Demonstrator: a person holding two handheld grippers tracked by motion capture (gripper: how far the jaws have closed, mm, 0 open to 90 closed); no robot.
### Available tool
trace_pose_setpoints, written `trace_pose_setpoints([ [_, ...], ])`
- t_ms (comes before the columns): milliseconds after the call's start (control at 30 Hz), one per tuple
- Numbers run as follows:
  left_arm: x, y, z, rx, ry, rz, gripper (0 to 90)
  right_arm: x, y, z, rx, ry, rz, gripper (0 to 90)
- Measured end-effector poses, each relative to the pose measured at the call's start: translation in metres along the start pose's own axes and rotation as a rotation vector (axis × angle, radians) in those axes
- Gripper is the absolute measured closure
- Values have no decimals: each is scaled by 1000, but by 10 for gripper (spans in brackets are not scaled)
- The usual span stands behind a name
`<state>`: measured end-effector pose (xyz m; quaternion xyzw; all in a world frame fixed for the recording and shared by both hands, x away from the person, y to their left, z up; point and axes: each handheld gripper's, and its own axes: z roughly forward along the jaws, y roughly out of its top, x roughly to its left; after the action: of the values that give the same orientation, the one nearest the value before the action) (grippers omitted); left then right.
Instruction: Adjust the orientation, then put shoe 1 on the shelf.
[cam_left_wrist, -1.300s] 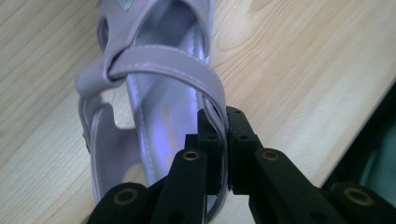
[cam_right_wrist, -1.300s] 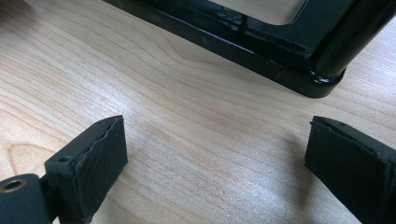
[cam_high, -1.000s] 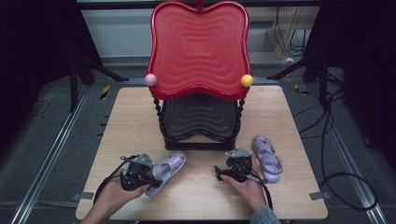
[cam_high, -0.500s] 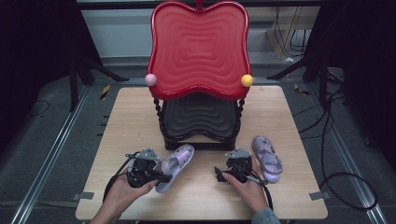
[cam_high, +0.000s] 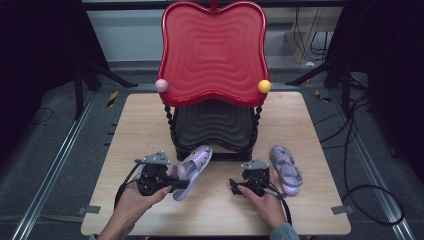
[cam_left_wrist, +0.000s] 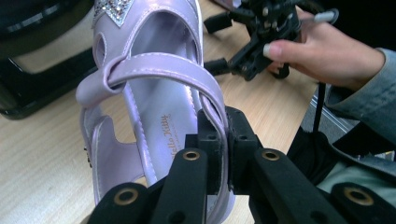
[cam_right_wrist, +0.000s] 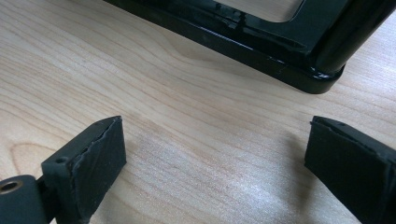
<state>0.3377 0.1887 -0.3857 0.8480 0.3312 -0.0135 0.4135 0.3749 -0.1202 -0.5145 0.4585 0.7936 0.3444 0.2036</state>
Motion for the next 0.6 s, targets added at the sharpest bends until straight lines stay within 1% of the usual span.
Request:
trace_pose_setpoints([
  [167, -2, 15, -2, -40, 7, -10, 862, 0, 0, 0, 0, 3, 3, 54],
  [300, -4, 27, -3, -82, 18, -14, 863, 0, 0, 0, 0, 4, 4, 54],
  [500, -3, 44, -1, -174, 34, -35, 863, 0, 0, 0, 0, 3, 4, 54],
  [600, -2, 52, 3, -219, 52, -35, 863, 0, 0, 0, 1, 2, 2, 54],
])
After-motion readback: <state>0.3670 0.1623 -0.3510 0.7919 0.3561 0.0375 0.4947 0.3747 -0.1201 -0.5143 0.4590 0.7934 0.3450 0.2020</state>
